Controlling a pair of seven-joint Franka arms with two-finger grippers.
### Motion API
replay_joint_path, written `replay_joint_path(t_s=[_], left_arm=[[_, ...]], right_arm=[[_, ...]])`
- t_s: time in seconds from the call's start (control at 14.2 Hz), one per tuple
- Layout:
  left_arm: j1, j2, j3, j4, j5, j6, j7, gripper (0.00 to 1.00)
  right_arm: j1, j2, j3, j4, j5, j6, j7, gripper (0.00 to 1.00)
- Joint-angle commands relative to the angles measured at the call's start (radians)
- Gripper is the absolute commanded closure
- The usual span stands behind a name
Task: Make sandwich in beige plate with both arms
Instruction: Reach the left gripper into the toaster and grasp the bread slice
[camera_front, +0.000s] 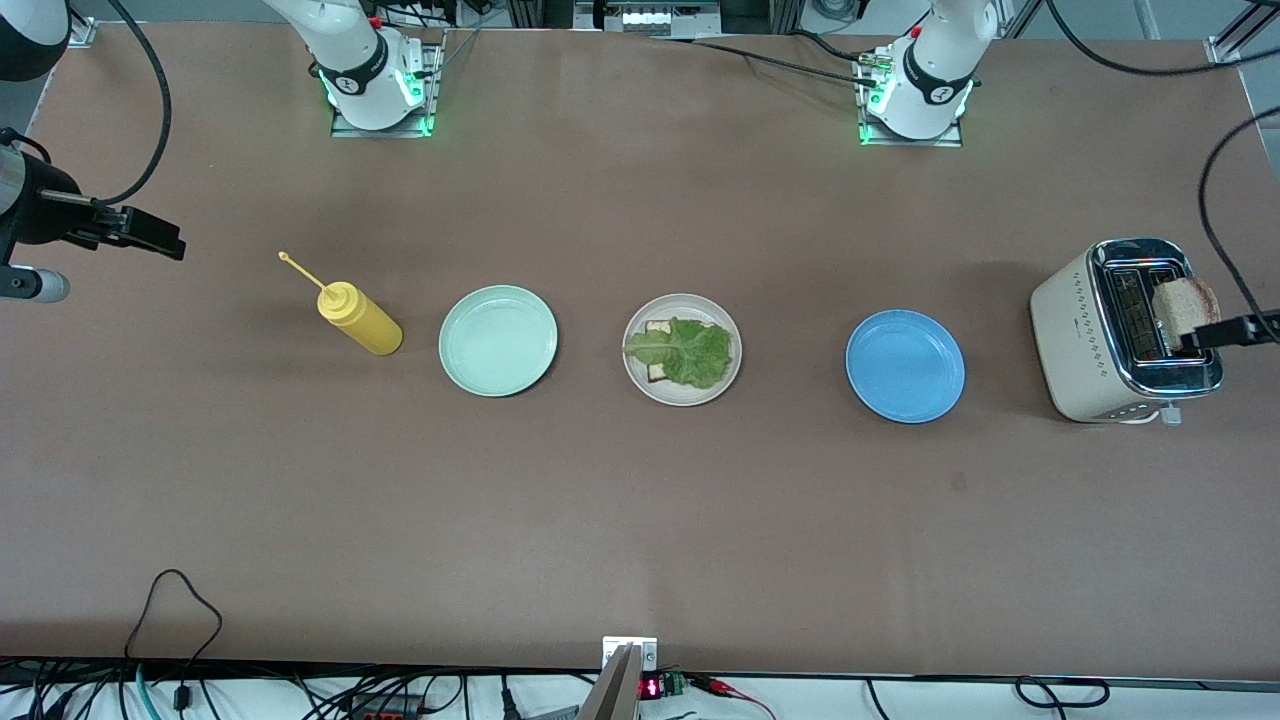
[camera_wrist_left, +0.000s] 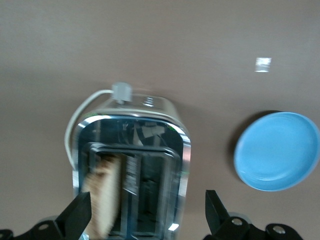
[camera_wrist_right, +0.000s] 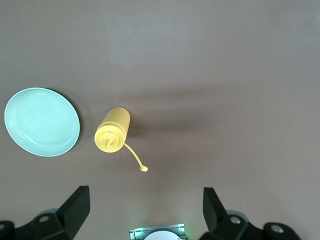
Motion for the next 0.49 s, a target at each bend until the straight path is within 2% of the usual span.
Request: replay_joint_path(t_s=[0.0, 0.21, 0.42], left_arm=[[0.067, 0.100, -0.009, 0.089, -0.003, 0.025, 0.107, 0.00], [0.117, 0.106, -0.010, 0.031, -0.004, 0.060, 0.196, 0.00], [0.117, 0.094, -0.015, 0.006, -0.012, -0.041, 0.192, 0.00]], right_arm=[[-0.006, -0.010, 0.010, -0.001, 0.008, -0.004, 0.000, 0.00], [-0.012, -0.003, 0.008, 0.001, 0.007, 0.004, -0.006, 0.00], [-0.002, -0.015, 0.011, -0.002, 0.017, -0.005, 0.003, 0.00]])
